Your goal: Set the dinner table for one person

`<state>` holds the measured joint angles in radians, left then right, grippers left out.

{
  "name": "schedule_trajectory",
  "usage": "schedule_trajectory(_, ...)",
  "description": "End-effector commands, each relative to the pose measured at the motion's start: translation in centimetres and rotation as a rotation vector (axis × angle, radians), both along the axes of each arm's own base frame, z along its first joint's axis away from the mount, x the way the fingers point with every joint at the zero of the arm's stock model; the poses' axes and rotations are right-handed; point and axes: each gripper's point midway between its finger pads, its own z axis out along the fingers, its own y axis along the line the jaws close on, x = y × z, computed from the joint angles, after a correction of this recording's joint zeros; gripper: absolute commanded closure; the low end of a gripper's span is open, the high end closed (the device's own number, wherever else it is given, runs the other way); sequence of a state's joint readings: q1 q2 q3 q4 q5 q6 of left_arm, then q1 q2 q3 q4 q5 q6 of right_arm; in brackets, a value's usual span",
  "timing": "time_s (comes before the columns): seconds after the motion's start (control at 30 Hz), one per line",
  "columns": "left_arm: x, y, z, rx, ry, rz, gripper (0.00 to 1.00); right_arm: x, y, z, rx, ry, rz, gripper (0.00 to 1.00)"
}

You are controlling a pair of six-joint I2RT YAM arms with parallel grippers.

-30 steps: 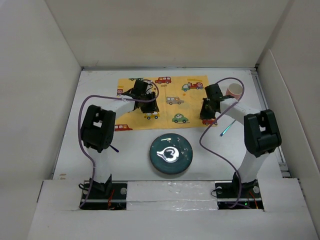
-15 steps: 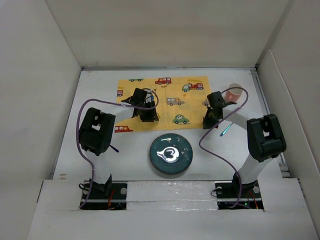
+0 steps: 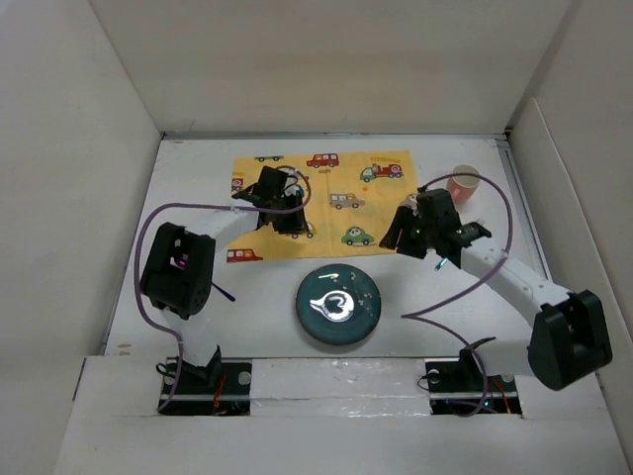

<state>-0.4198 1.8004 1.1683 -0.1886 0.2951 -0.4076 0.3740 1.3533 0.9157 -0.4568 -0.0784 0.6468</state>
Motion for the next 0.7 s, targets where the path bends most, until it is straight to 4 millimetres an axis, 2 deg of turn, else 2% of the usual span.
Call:
schedule_trajectory(0.0, 2.1, -1.1, 8.5, -0.077, -0.205, -0.014, 0.81, -2.9, 2.9, -0.5, 0.114, -0.019, 0.161, 0.40)
schedule_trajectory(0.07, 2.1, -1.3, 10.9, -0.111, -0.260, -0.019, 0.95, -5.2, 4.5, -1.2, 0.191, 0.014, 0.276, 0.36)
schedule_trajectory(0.1, 2.1, -1.2, 11.7, -0.116, -0.281, -0.016, 1.00, -6.3, 4.8, -2.5, 0.204, 0.041, 0.309, 0.35)
schedule_trajectory(0.13, 2.0, -1.0, 13.0, -0.124, -0.309, -0.009, 1.00, -7.2, 5.2, -2.9, 0.230, 0.060, 0.359, 0.35)
schedule_trajectory(0.27, 1.7, -0.3, 15.4, -0.122, -0.363, 0.011, 1.00, -10.0, 6.5, -5.7, 0.267, 0.171, 0.484, 0.36)
schedule_trajectory(0.3, 1.5, 0.0, 16.2, -0.119, -0.377, 0.018, 0.92, -10.3, 6.6, -6.8, 0.255, 0.200, 0.486, 0.37)
schedule_trajectory(0.4, 1.1, 0.3, 17.0, -0.119, -0.391, 0.025, 0.80, -10.2, 7.8, -7.4, 0.309, 0.179, 0.528, 0.51)
schedule_trajectory(0.43, 0.9, 0.5, 17.1, -0.116, -0.390, 0.030, 0.79, -11.0, 8.1, -8.3, 0.338, 0.227, 0.540, 0.65)
schedule_trajectory(0.5, 0.9, 0.8, 17.3, -0.105, -0.396, 0.038, 0.78, -10.9, 8.5, -8.9, 0.358, 0.231, 0.547, 0.85)
schedule_trajectory(0.53, 0.9, 1.1, 17.5, -0.094, -0.402, 0.049, 0.77, -11.0, 8.4, -9.3, 0.354, 0.249, 0.547, 1.00)
schedule_trajectory(0.63, 1.1, 2.0, 18.7, -0.058, -0.432, 0.069, 0.75, -10.4, 8.9, -7.2, 0.377, 0.200, 0.559, 1.00)
schedule_trajectory(0.67, 1.3, 2.2, 19.6, -0.050, -0.453, 0.074, 0.73, -8.8, 9.0, -4.4, 0.398, 0.116, 0.553, 1.00)
